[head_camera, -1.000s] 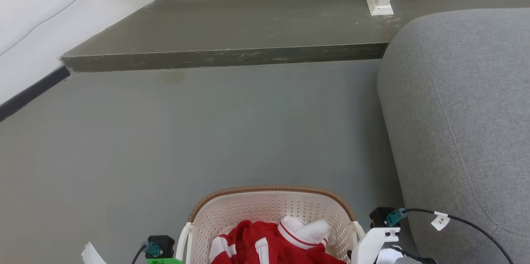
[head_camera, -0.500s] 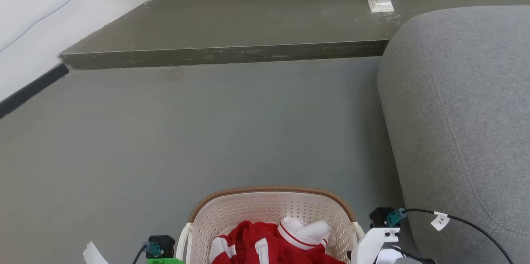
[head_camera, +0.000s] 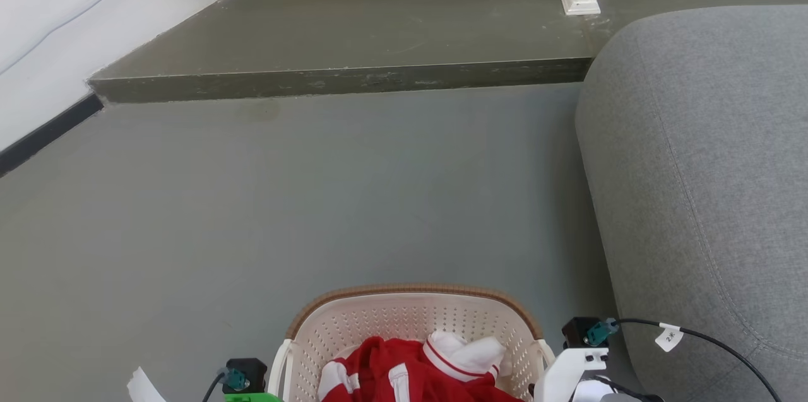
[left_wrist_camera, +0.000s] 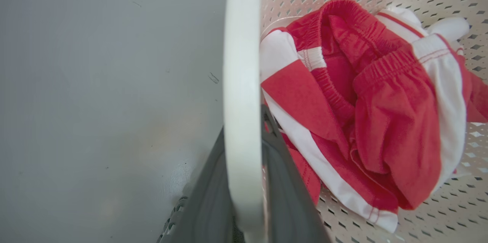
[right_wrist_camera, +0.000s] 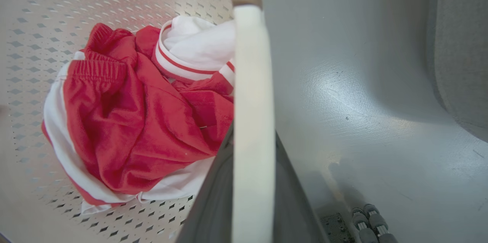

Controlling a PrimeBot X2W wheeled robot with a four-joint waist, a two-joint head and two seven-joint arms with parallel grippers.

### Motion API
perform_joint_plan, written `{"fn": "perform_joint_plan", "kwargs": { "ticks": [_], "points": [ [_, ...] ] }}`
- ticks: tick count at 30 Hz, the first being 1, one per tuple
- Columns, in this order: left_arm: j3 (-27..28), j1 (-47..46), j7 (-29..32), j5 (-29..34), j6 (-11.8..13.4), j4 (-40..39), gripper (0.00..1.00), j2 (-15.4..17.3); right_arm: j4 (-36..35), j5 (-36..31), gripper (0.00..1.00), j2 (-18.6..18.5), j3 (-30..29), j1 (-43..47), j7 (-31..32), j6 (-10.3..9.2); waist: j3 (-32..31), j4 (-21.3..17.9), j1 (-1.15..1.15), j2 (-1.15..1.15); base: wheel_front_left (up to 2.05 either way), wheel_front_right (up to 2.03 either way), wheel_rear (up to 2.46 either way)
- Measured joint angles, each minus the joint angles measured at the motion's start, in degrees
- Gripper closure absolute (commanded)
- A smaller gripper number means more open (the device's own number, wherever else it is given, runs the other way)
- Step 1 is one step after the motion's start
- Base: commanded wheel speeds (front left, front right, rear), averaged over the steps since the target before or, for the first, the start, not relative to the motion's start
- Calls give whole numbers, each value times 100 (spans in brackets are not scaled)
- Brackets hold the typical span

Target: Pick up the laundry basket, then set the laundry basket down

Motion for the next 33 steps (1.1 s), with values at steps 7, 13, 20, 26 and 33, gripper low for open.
{"fn": "perform_joint_plan", "kwargs": {
  "ticks": [7, 13, 20, 26, 33],
  "points": [
    [-35, 0, -7, -8, 40, -2, 100, 1, 2, 51, 100, -3, 52, -3, -3, -2, 7, -4, 0, 0, 0, 0, 0],
    [-30, -1, -12, -133, 69, -26, 100, 5, 3, 90, 100, -4, 99, -92, -14, -44, 103, -16, 0, 0, 0, 0, 0],
    [43, -127, -116, -158, 151, -73, 100, 12, 9, 89, 100, -7, 152, -400, -75, -52, 377, -32, 0, 0, 0, 0, 0],
    [76, -572, -212, -155, 203, -152, 100, 23, 10, -11, 100, -26, 171, -914, -188, -77, 711, -59, 0, 0, 0, 0, 0],
    [144, -1130, -290, -132, 242, -237, 100, 57, 10, -53, 100, -46, 92, -1580, -307, -104, 1179, -102, 0, 0, 0, 0, 0]
  ]
}}
